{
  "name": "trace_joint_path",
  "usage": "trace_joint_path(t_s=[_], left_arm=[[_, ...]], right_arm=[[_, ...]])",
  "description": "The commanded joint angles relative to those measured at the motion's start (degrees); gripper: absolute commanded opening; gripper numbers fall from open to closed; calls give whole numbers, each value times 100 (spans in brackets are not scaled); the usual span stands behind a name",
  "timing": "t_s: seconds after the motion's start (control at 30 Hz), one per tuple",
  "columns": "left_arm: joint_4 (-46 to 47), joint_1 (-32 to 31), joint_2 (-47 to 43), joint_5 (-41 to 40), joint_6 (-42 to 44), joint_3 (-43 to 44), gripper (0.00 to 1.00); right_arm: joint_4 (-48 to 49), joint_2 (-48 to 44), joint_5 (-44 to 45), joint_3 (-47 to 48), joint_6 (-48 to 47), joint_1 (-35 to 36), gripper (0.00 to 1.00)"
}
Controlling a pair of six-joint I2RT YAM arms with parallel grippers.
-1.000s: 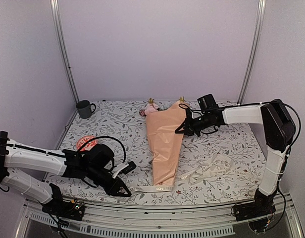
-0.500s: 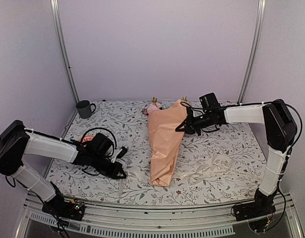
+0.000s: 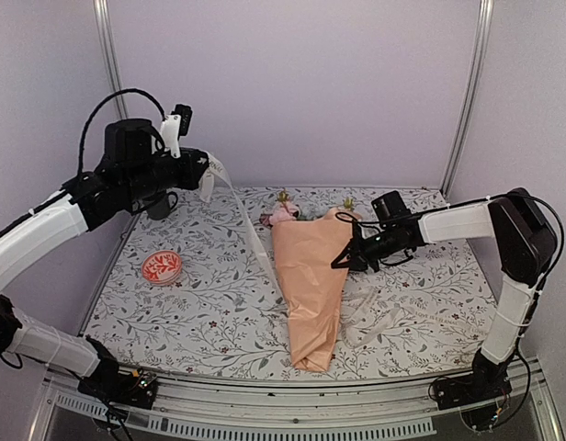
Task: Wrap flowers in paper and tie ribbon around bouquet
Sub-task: Move the ribbon to the center of the board, then place the folded bouquet on the ribbon.
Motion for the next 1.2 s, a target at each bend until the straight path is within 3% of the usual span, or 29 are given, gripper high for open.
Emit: trace_joint_path(t_s=[0.0,0.13,0.27,0.4,0.63,0.77,0.9,1.17], left_arm=[[-49,-275,-287,-74,532,31,0],[-7,-704,-456,58,811,115,0],[308,-1009,61,849,557,-238,0],[745,-1394,1513,1726,273,-429,0],[457,-1973,3833,2038,191,617,0],[326,-1971,4612,2069,-36,881,0],[23,-1964,4956,2060,-117,975,0],[25,-1898,5080,2068,-195,781,0]], right_arm=[[67,274,-226,156,-189,269,0],[66,491,-236,357,-209,459,0],[128,665,-262,450,-176,503,0],[165,768,-239,421,-140,504,0],[240,615,-150,159,-87,522,0],[235,455,-64,89,-54,522,16],[-181,104,497,135,-109,521,41],[-1857,-1164,2470,240,-545,411,56]])
